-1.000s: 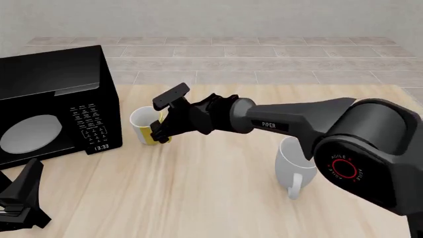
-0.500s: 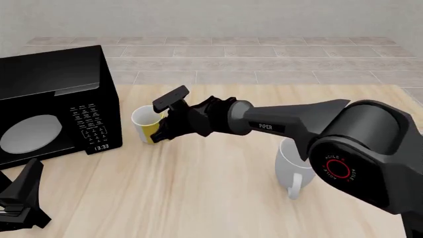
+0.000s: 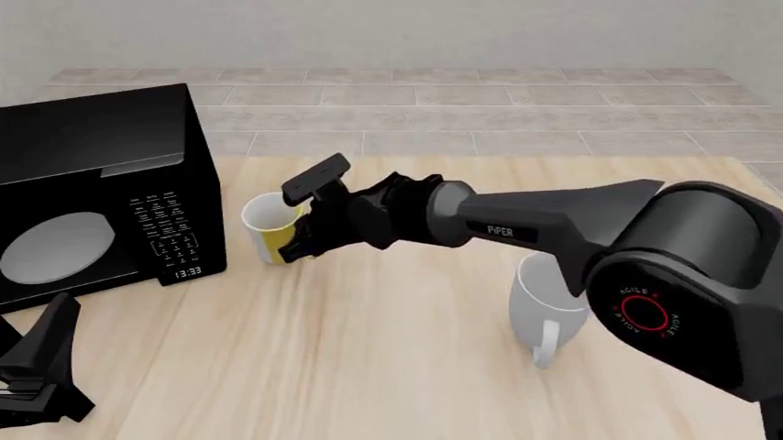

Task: Put the yellow and white mug to the front of the white mug.

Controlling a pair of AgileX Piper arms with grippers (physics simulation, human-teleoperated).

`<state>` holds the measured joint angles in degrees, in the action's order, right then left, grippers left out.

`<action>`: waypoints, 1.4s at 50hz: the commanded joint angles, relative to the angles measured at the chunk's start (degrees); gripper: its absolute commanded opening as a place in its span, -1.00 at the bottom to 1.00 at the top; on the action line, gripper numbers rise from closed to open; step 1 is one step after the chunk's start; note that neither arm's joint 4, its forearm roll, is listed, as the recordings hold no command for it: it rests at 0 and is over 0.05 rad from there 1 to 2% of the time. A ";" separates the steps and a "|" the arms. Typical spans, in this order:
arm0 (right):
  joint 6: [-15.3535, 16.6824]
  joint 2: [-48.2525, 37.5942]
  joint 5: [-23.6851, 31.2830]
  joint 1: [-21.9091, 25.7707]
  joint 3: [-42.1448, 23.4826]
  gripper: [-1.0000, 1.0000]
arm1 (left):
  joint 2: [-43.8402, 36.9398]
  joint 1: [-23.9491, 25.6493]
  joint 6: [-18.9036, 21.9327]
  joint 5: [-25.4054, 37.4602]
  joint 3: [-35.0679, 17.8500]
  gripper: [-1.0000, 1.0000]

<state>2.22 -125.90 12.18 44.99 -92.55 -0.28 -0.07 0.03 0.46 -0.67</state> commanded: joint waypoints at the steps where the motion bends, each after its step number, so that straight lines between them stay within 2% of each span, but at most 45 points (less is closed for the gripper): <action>1: 0.58 3.23 0.74 -0.13 1.31 -1.00 | 0.06 0.01 0.07 0.01 0.00 1.00; 34: 3.54 15.34 5.39 -1.50 5.69 -1.00 | 0.06 0.01 0.06 0.01 0.00 1.00; 70: 4.24 24.68 5.41 -3.34 13.07 -1.00 | 0.05 0.02 0.08 0.02 0.00 1.00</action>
<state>6.63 -103.86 17.85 42.37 -81.35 -0.28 -0.07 0.03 0.47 -0.67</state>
